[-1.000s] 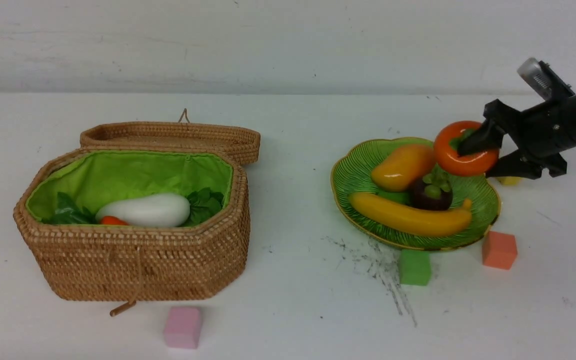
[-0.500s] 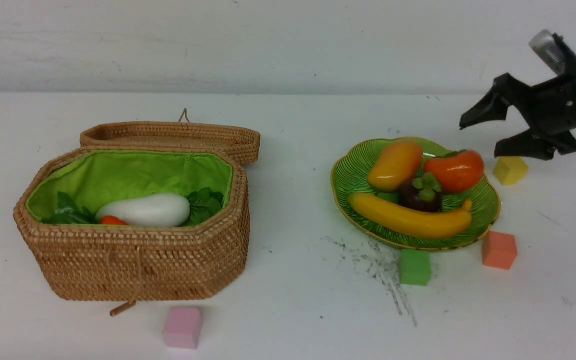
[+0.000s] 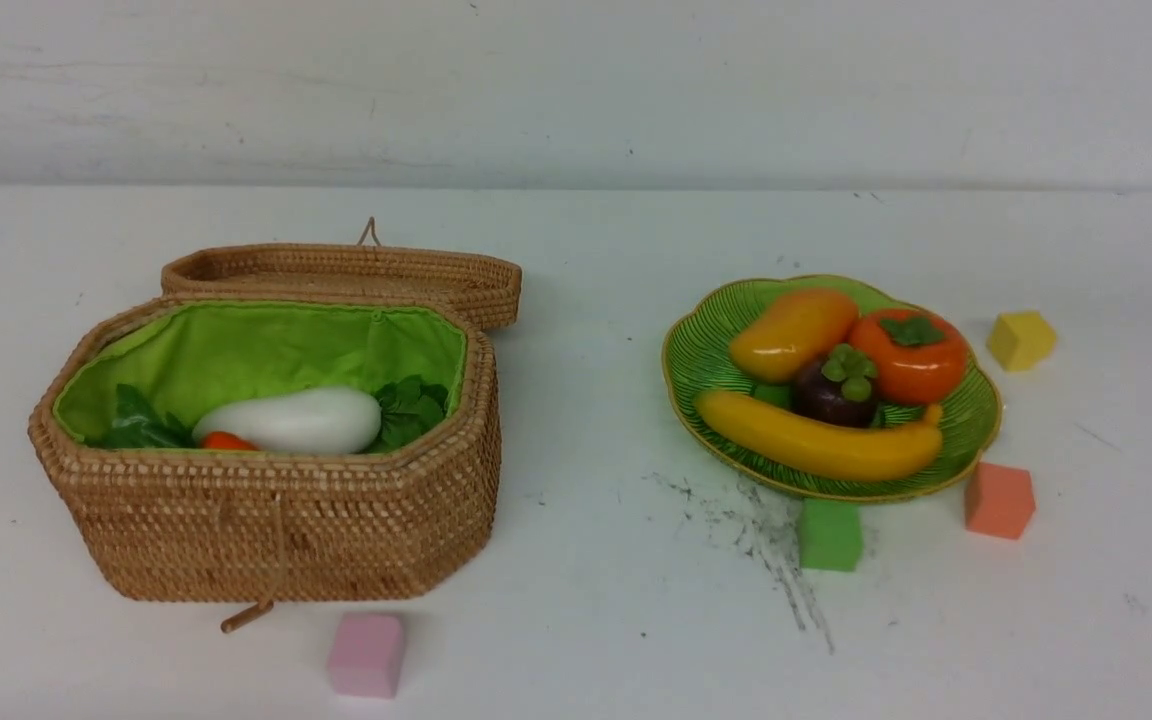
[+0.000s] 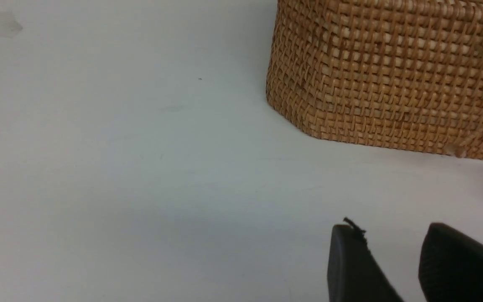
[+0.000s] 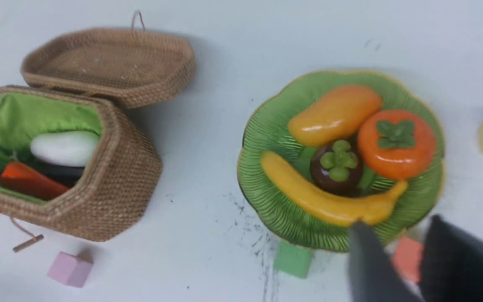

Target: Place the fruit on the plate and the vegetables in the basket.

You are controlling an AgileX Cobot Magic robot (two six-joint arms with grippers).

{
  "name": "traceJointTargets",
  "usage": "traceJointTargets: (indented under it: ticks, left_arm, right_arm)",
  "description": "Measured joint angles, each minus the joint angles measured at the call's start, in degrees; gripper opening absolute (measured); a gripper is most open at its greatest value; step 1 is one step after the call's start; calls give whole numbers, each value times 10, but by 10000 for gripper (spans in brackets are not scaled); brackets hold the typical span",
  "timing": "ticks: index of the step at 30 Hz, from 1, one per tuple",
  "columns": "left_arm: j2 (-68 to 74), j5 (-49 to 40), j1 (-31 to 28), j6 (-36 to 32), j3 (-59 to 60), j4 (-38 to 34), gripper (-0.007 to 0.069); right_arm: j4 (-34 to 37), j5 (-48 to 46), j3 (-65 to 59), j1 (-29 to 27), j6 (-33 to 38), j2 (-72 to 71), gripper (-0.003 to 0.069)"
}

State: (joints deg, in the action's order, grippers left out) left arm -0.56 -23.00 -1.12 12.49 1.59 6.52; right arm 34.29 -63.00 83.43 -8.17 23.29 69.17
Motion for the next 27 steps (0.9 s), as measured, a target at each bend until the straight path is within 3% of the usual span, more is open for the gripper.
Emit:
traceJointTargets:
  ticks: [1, 4, 9, 16, 27]
  left_arm:
    - [0, 0, 0, 0, 0, 0, 238]
    - [0, 0, 0, 0, 0, 0, 238]
    - [0, 0, 0, 0, 0, 0, 238]
    - [0, 0, 0, 0, 0, 0, 238]
    - [0, 0, 0, 0, 0, 0, 238]
  right_arm:
    - [-2, 27, -68, 8, 0, -61, 63]
    - [-6, 71, -205, 43, 1, -134, -8]
    - [-16, 142, -344, 106, 37, -157, -8]
    - [9, 262, -368, 178, 59, -220, -8]
    - [9, 267, -368, 199, 62, -256, -7]
